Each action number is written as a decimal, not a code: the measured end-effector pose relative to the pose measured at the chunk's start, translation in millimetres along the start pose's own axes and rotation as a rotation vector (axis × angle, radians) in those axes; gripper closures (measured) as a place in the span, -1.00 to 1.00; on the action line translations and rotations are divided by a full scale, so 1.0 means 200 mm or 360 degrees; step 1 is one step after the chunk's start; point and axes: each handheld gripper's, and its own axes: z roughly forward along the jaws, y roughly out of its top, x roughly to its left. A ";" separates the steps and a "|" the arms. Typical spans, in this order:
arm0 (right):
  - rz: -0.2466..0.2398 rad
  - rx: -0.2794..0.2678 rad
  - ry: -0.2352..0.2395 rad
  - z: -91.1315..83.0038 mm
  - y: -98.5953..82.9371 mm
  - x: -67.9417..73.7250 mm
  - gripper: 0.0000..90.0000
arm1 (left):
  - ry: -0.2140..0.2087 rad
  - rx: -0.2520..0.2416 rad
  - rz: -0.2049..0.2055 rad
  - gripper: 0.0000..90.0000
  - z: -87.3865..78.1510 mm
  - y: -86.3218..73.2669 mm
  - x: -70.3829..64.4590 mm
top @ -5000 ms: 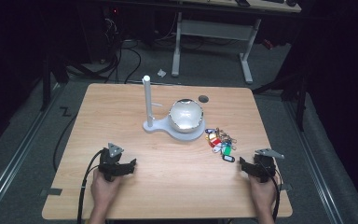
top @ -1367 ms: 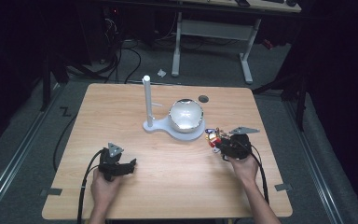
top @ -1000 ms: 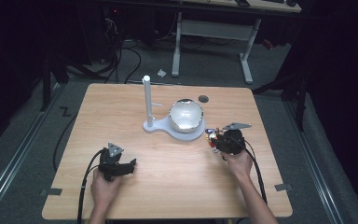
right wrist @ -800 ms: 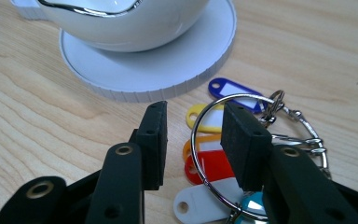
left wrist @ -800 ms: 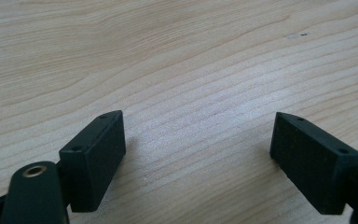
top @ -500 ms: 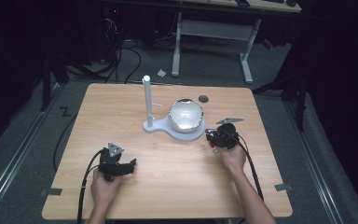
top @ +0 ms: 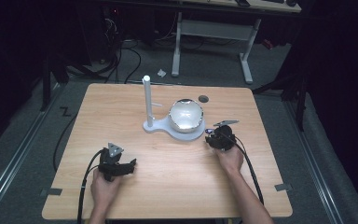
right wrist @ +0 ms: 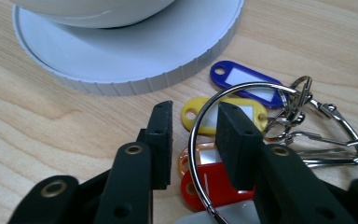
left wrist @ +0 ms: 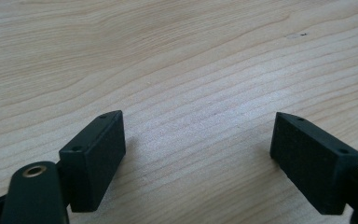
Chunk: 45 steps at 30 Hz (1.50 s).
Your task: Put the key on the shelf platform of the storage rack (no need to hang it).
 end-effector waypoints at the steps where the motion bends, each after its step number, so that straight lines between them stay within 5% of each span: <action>1: -0.0007 0.0004 -0.0006 0.00 0.00 0.00 0.60 | 0.0000 0.0000 -0.0001 -0.59 0.00 0.00 0.00; 11: -0.0129 0.0030 -0.0097 0.01 -0.01 0.04 0.91 | 0.0000 -0.0002 -0.0002 -0.59 0.00 0.00 0.00; 24: -0.0217 -0.0051 -0.0140 -0.01 -0.01 0.07 0.93 | 0.0003 -0.0002 -0.0003 -0.59 0.00 0.00 0.00; 38: -0.0213 -0.0251 -0.0111 -0.25 0.03 -0.02 0.95 | 0.0006 0.0000 -0.0005 -0.59 0.00 0.00 0.00; 45: -0.0184 -0.0271 -0.0143 -0.36 0.04 -0.09 0.95 | 0.0008 -0.0001 -0.0008 -0.59 0.00 0.00 0.00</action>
